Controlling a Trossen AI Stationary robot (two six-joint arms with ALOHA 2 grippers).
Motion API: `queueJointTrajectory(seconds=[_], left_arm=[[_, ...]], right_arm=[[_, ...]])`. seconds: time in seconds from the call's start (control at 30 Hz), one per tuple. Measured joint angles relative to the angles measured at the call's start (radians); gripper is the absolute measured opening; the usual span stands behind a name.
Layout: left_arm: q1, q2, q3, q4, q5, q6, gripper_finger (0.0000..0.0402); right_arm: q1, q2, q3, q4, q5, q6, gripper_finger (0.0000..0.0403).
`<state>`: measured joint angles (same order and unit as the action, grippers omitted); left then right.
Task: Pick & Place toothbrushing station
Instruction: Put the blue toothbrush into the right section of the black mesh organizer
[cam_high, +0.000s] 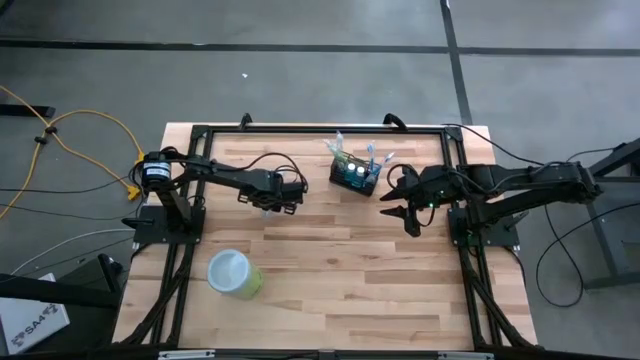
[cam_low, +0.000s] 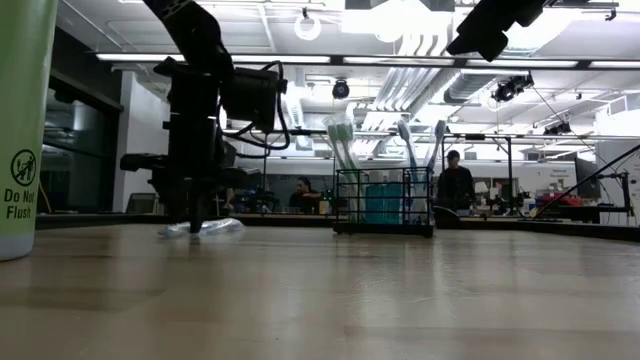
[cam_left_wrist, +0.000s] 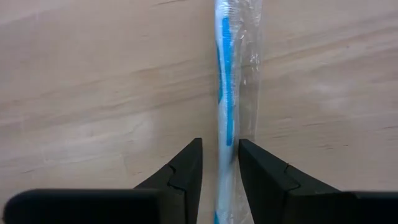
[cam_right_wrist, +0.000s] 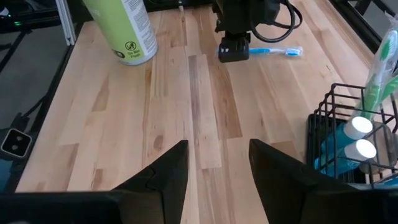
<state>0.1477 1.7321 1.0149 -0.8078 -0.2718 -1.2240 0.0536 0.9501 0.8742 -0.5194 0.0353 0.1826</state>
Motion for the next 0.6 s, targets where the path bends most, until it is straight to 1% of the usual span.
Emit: queueJointTrajectory(seconds=[0.1, 0.27, 0.3, 0.5, 0.6], left_arm=[[0.003, 0.0, 0.0, -0.002, 0.0, -0.001, 0.0079], [0.003, -0.001, 0.0, -0.003, -0.001, -0.002, 0.0019], [0.003, -0.001, 0.0, -0.003, -0.001, -0.002, 0.0013], [0.003, -0.001, 0.0, -0.003, -0.01, 0.02, 0.001], [-0.008, -0.005, 0.0, -0.003, -0.048, 0.02, 0.001]], right_arm=[[0.0, 0.0, 0.0, 0.0, -0.006, 0.008, 0.016], [0.0, 0.0, 0.0, 0.0, -0.008, 0.008, 0.016], [0.0, 0.0, 0.0, 0.0, -0.008, 0.008, 0.016], [0.0, 0.0, 0.0, 0.0, -0.008, 0.008, 0.016], [0.0, 0.0, 0.0, 0.0, -0.008, 0.008, 0.016]])
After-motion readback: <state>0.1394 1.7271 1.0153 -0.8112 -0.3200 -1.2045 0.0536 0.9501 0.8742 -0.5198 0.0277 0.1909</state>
